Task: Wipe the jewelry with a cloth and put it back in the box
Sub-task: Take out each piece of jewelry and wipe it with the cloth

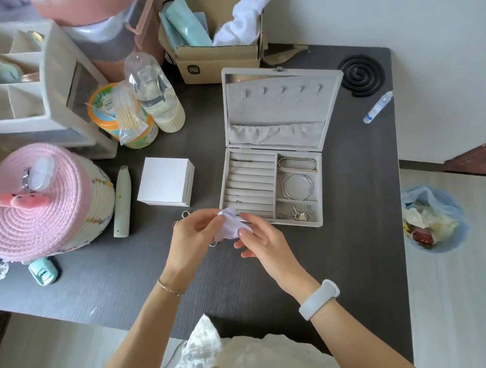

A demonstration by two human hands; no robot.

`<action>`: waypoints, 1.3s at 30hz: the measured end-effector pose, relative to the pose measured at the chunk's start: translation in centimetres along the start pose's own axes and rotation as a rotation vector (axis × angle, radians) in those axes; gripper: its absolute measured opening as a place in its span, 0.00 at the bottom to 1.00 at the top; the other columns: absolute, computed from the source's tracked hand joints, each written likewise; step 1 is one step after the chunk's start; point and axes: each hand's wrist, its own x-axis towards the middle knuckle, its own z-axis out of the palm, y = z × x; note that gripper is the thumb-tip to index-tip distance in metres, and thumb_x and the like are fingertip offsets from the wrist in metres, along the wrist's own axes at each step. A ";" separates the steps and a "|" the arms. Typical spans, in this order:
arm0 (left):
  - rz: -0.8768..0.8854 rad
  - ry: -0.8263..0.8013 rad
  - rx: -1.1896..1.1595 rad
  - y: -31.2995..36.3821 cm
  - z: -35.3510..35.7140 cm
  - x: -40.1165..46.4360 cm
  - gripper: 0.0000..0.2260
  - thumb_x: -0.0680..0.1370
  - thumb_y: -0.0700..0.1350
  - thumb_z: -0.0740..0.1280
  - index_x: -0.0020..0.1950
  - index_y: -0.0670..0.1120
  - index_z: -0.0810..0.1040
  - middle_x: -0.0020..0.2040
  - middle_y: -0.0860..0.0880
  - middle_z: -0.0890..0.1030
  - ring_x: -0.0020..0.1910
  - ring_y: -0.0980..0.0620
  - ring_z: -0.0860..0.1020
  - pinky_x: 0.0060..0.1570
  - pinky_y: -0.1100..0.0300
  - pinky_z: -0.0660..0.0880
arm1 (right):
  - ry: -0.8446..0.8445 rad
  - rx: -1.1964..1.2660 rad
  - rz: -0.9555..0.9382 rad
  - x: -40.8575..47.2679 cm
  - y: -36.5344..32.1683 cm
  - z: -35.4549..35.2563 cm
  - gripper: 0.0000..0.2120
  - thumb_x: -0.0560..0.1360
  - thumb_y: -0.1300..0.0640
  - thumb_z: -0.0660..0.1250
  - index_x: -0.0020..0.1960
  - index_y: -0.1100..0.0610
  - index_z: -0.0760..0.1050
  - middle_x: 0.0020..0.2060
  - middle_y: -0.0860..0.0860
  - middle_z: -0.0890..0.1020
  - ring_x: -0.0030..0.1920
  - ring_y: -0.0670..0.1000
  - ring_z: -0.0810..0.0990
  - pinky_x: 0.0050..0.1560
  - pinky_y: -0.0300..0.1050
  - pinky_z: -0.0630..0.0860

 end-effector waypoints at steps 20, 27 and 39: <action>0.461 0.015 0.896 -3.5 4.8 6.0 0.03 0.71 0.33 0.68 0.42 0.36 0.81 0.40 0.39 0.77 0.39 0.39 0.77 0.30 0.52 0.76 | 0.559 0.074 0.007 -1.2 0.3 -5.6 0.03 0.75 0.61 0.62 0.44 0.56 0.75 0.34 0.52 0.79 0.33 0.47 0.77 0.32 0.31 0.74; 0.245 -0.064 0.796 -1.8 4.3 7.4 0.03 0.74 0.40 0.67 0.44 0.42 0.80 0.48 0.45 0.78 0.43 0.47 0.77 0.41 0.60 0.69 | 0.495 0.201 -0.010 -1.1 -0.2 -5.0 0.02 0.74 0.63 0.64 0.43 0.58 0.74 0.48 0.58 0.79 0.48 0.53 0.80 0.49 0.42 0.79; 0.064 -0.482 0.010 2.4 5.5 1.8 0.07 0.73 0.35 0.68 0.38 0.46 0.78 0.38 0.56 0.80 0.41 0.61 0.78 0.47 0.69 0.71 | 0.347 -0.014 -0.191 -2.3 -1.5 -4.4 0.06 0.74 0.64 0.65 0.42 0.54 0.74 0.36 0.47 0.80 0.36 0.44 0.79 0.40 0.31 0.75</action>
